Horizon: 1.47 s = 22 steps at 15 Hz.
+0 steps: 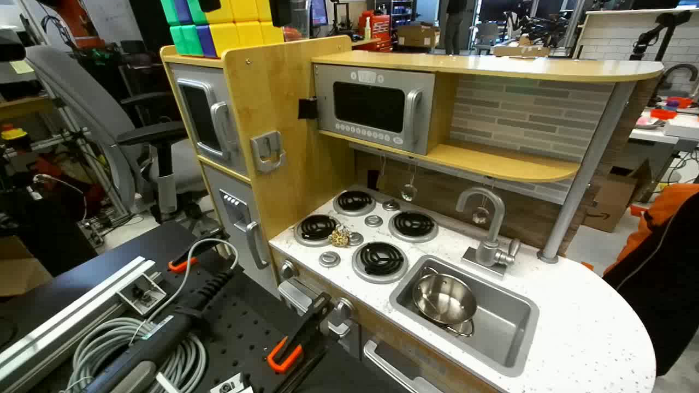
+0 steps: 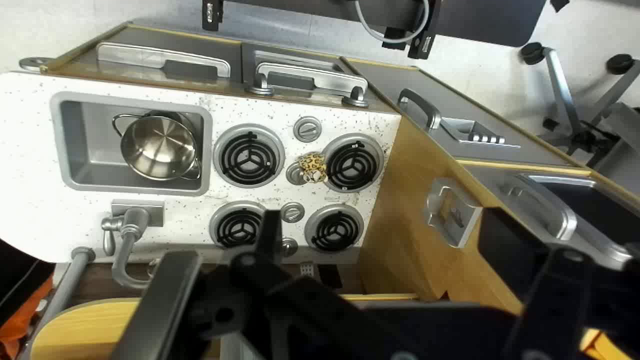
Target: Put the toy into the silver pot.
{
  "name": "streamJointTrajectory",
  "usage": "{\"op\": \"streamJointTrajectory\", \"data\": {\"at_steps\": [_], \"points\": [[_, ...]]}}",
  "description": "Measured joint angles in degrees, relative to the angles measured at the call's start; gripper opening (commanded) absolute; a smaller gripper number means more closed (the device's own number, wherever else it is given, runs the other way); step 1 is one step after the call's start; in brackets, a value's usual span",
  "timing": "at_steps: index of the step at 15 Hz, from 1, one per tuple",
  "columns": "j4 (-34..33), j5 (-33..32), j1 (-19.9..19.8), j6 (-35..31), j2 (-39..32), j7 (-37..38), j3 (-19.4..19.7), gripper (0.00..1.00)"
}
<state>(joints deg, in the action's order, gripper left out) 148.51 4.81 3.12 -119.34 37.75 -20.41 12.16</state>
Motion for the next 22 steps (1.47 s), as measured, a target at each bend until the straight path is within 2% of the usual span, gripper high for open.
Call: {"op": "streamJointTrajectory", "data": {"at_steps": [12,14,17,22], "points": [[0.33,0.0,-0.18,-0.96,-1.37,1.94,-0.9,1.0],[1.43,-0.07,-0.24,-6.14,-5.55,4.73,-2.11,1.0],[1.83,-0.07,-0.43,-14.61,-16.46,9.48,-3.86,1.0],[-4.1,-0.74,-1.1,-19.89,-35.2,19.1,-7.23,1.0]]}}
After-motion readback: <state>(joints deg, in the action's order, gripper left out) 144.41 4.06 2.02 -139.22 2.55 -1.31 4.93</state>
